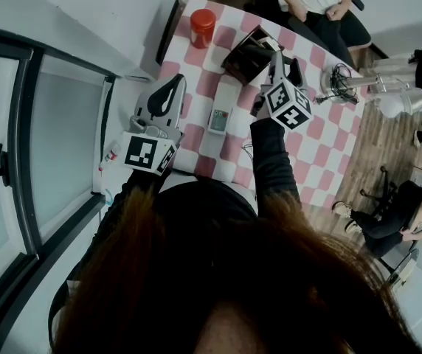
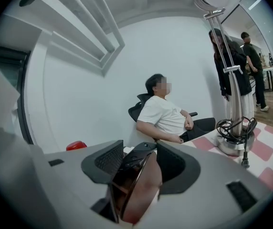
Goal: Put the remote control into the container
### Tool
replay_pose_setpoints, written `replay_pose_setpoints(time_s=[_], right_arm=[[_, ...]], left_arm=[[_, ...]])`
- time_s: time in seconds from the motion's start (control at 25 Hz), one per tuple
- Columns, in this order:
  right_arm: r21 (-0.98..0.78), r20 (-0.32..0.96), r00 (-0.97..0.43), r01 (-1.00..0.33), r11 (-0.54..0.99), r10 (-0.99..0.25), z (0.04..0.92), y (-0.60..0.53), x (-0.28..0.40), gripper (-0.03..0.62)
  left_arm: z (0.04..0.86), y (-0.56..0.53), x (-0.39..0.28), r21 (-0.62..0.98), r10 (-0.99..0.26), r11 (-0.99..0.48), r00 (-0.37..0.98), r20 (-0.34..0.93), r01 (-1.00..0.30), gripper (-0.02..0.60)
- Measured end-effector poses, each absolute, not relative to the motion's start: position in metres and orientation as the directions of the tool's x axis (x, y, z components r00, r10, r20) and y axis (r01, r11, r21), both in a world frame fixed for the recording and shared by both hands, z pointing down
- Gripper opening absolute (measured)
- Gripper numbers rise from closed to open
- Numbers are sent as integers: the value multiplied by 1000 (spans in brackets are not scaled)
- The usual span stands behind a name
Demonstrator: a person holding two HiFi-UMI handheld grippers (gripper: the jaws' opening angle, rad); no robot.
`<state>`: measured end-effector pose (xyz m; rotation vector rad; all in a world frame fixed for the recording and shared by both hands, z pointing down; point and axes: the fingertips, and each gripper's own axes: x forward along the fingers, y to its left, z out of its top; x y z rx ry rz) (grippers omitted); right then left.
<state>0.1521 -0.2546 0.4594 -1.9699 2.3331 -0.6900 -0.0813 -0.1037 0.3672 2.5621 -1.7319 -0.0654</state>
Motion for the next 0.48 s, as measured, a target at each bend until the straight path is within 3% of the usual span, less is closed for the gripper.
replay_pose_setpoints(time_s=[0.48], right_arm=[[-370, 346, -202, -927, 64, -916, 491, -250, 164, 207]], left_arm=[[369, -107, -75, 65, -921, -388, 388, -4, -919, 9]])
